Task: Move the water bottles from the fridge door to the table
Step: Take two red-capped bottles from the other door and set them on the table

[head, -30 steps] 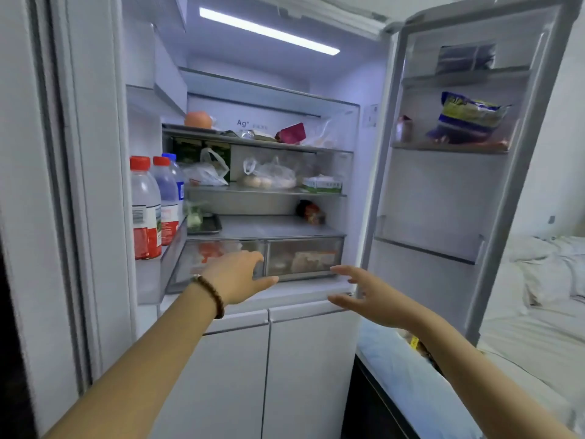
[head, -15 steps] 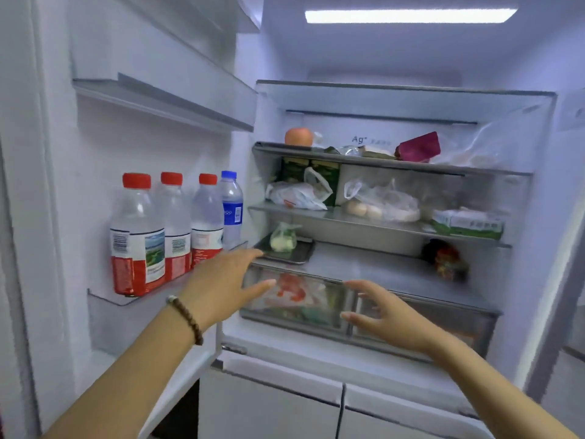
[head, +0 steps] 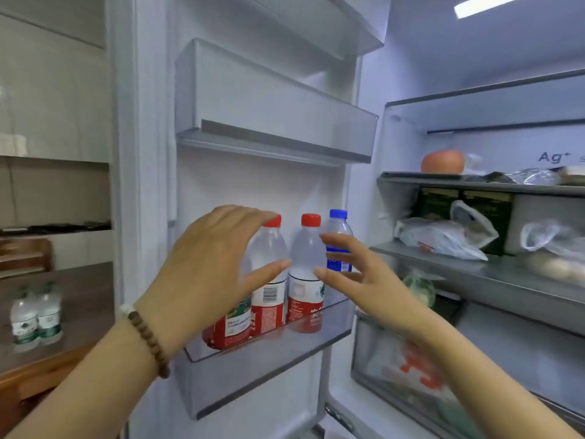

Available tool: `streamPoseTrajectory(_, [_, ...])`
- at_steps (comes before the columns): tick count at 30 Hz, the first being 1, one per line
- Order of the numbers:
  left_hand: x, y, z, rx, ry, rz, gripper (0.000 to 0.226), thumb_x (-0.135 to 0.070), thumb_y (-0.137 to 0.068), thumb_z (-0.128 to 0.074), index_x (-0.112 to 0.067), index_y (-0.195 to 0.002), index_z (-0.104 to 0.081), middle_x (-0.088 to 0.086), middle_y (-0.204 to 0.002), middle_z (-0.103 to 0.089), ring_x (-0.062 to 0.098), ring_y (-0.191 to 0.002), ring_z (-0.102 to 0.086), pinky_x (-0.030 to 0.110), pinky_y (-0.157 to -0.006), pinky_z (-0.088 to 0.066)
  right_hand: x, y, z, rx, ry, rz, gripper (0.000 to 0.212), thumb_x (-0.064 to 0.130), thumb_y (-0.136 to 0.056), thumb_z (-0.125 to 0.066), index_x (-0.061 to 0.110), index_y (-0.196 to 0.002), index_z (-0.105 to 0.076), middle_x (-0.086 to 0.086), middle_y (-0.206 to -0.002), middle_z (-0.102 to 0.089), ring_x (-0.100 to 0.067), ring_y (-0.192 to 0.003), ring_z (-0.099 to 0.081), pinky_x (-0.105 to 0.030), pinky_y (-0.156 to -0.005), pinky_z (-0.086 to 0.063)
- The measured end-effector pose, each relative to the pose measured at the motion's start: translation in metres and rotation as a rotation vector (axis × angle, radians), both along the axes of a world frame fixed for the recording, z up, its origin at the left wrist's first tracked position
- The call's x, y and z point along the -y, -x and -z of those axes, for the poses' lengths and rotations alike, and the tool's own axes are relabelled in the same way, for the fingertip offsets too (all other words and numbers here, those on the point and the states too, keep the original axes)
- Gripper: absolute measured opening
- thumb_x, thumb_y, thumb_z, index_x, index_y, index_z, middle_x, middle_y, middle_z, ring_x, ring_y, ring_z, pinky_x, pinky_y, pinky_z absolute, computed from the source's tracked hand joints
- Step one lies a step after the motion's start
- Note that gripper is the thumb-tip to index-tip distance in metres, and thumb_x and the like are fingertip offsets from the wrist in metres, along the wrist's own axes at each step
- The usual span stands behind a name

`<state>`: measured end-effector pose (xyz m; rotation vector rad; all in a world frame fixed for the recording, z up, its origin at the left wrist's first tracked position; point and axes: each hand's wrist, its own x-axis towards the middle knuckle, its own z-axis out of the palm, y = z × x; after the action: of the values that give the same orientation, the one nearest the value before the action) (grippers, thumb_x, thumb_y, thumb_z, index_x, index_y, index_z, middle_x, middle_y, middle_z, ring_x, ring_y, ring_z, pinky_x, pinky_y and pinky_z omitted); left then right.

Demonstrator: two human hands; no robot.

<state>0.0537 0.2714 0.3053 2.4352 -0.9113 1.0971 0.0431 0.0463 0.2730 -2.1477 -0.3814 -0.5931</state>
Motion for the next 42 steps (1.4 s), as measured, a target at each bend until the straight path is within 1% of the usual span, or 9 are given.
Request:
streamPoseTrajectory(7, [-0.016,-0.023,-0.001,-0.085,-0.022,-0.123,0.077,-0.068,-0.075,-0.048,-0.035,-0.141,-0.024,-0.015,-0.146,-0.032,0.006,-0.131,-0.033,0.027,-0.102,-0.034,-0.043,-0.053,-0.033,0.124,-0.065,-0.108,0.057,0.038,-0.081,-0.067,0.033,-0.133,-0.043,0.014,-0.140,-0.044,-0.001,-0.123,-0.043,-0.006,-0.088,-0.041])
streamPoseTrajectory(14, [-0.005,-0.035,0.009,-0.267,0.088,-0.128,0.089,-0.061,-0.072,-0.060,-0.036,-0.144,-0.014,-0.015,-0.151,-0.022,0.007,-0.132,-0.034,0.028,-0.100,-0.037,-0.047,-0.089,-0.035,-0.052,-0.061,-0.172,0.076,0.049,-0.080,-0.063,0.029,-0.145,-0.027,0.004,-0.153,-0.031,-0.015,-0.138,-0.034,-0.028,-0.103,-0.032])
streamPoseTrajectory(18, [-0.003,-0.042,0.020,-0.436,0.331,0.014,0.093,-0.051,-0.069,-0.071,-0.048,-0.139,-0.010,-0.011,-0.138,-0.039,0.007,-0.118,-0.045,0.028,-0.092,-0.046,-0.047,-0.095,-0.030,-0.116,-0.003,-0.241,0.080,0.048,-0.080,-0.065,0.027,-0.146,-0.025,0.002,-0.150,-0.036,-0.016,-0.134,-0.039,-0.033,-0.106,-0.034])
streamPoseTrajectory(21, [-0.001,-0.043,0.028,-0.477,0.457,-0.001,0.094,-0.044,-0.070,-0.073,-0.044,-0.139,-0.009,-0.012,-0.126,-0.046,0.008,-0.110,-0.050,0.021,-0.084,-0.046,-0.044,-0.095,-0.029,-0.094,0.020,-0.290,0.074,0.038,-0.082,-0.067,0.027,-0.143,-0.027,0.002,-0.145,-0.042,-0.015,-0.129,-0.043,-0.028,-0.100,-0.035])
streamPoseTrajectory(24, [0.000,-0.041,0.031,-0.506,0.480,-0.036,0.076,-0.050,-0.069,-0.070,-0.037,-0.132,-0.030,-0.017,-0.122,-0.050,0.005,-0.111,-0.051,0.012,-0.076,-0.042,-0.038,-0.095,-0.023,-0.070,-0.033,-0.364,0.066,0.029,-0.080,-0.071,0.031,-0.135,-0.034,0.006,-0.135,-0.048,-0.013,-0.124,-0.047,-0.026,-0.098,-0.038])
streamPoseTrajectory(30, [0.003,-0.032,0.039,-0.569,0.511,-0.072,0.086,-0.043,-0.071,-0.072,-0.041,-0.139,-0.020,-0.016,-0.131,-0.044,0.010,-0.113,-0.052,0.029,-0.089,-0.051,-0.037,-0.089,-0.002,-0.152,0.121,-0.424,0.085,0.027,-0.083,-0.067,0.040,-0.141,-0.006,0.013,-0.121,-0.035,-0.007,-0.105,-0.044,-0.010,-0.060,-0.045])
streamPoseTrajectory(34, [0.000,-0.032,0.046,-0.625,0.580,-0.108,0.085,-0.048,-0.066,-0.073,-0.034,-0.136,-0.026,-0.011,-0.130,-0.048,0.012,-0.111,-0.056,0.029,-0.087,-0.053,-0.036,-0.089,0.005,-0.132,0.123,-0.359,0.078,0.034,-0.084,-0.065,0.032,-0.143,-0.014,0.003,-0.144,-0.038,-0.015,-0.113,-0.051,-0.013,-0.072,-0.044])
streamPoseTrajectory(38, [0.001,-0.029,0.045,-0.657,0.568,-0.089,0.071,-0.052,-0.067,-0.068,-0.034,-0.128,-0.036,-0.016,-0.116,-0.054,0.006,-0.102,-0.059,0.022,-0.079,-0.052,-0.035,-0.085,0.007,-0.116,0.125,-0.380,0.073,0.037,-0.084,-0.064,0.029,-0.141,-0.019,0.007,-0.130,-0.045,-0.007,-0.101,-0.046,-0.009,-0.062,-0.042])
streamPoseTrajectory(42, [0.003,-0.029,0.049,-0.597,0.575,-0.089,0.070,-0.051,-0.069,-0.066,-0.032,-0.130,-0.037,-0.011,-0.122,-0.055,0.010,-0.108,-0.059,0.029,-0.084,-0.054,-0.035,-0.081,0.005,-0.085,0.084,-0.392,0.073,0.035,-0.082,-0.066,0.026,-0.140,-0.023,0.013,-0.115,-0.040,-0.006,-0.102,-0.045,-0.008,-0.062,-0.041])
